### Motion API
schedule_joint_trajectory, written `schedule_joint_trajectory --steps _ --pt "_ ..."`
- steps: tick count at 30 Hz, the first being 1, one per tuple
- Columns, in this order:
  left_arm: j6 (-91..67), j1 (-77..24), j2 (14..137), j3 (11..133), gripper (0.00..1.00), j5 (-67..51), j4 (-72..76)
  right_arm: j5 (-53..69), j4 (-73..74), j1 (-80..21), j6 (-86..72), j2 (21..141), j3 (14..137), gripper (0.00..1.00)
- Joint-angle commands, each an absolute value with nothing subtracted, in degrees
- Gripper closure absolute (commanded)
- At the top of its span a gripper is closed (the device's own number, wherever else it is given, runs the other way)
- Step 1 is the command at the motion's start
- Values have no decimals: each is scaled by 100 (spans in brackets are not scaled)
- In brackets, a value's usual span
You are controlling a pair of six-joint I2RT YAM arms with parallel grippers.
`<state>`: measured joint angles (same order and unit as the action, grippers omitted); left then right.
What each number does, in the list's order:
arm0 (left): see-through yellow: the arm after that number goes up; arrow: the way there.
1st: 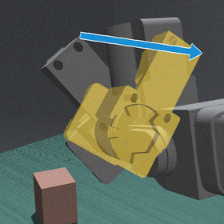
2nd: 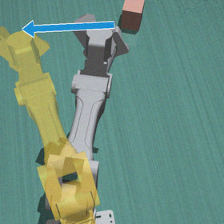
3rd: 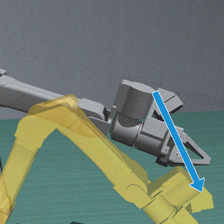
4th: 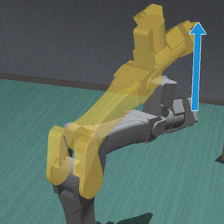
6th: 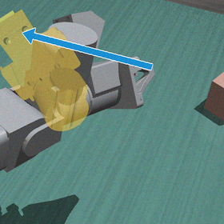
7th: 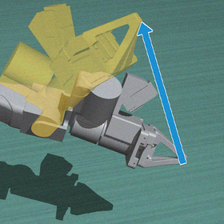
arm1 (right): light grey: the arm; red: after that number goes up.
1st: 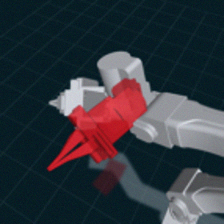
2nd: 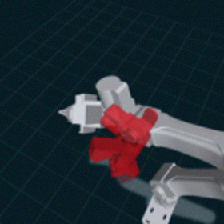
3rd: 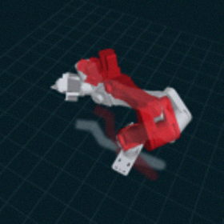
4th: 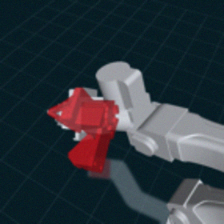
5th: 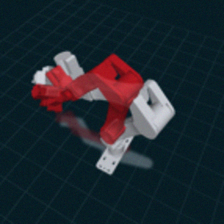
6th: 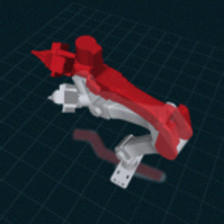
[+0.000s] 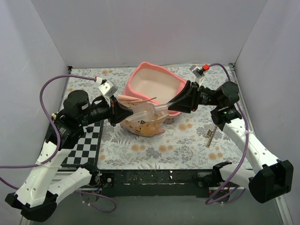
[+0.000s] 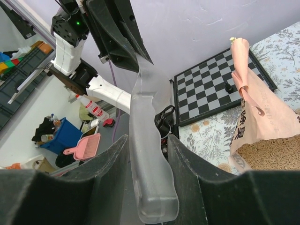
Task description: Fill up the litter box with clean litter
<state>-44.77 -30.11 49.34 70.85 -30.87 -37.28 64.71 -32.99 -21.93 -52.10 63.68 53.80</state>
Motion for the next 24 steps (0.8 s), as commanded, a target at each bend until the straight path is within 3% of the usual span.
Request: schedule_joint_trajectory --steps 1,12,14,17,18,19,20,21,23,24 --pt "-4509 -3006 4816 7049 100 -3129 -3604 6267 -3577 -2224 -5168 6302 5581 54" --pt "-4509 -3006 4799 7005 100 -2883 -3498 6302 -3814 -2241 -5353 6346 5476 63" --pt "-4535 -3006 4790 6979 100 -2883 -3472 6293 -3814 -2241 -5353 6354 5449 74" --pt "-4553 -3006 4755 6943 100 -2848 -3402 6284 -3788 -2259 -5353 6363 5432 99" --pt "-4561 -3006 4737 6926 100 -2822 -3375 6249 -3753 -2259 -5344 6363 5432 99" --pt "-4579 -3006 4737 6926 96 -2795 -3340 6240 -3736 -2259 -5326 6355 5432 99" --pt "-4579 -3006 4729 6934 74 -2778 -3305 6240 -3709 -2259 -5300 6337 5440 99" --pt "-4588 -3006 4729 6943 57 -2751 -3287 6205 -3639 -2259 -5239 6328 5458 99" --pt "-4579 -3006 4746 7004 47 -2725 -3261 6161 -3350 -2259 -5055 6302 5572 99" --pt "-4579 -3006 4772 7057 36 -2672 -3269 6126 -3157 -2259 -4958 6293 5651 99"
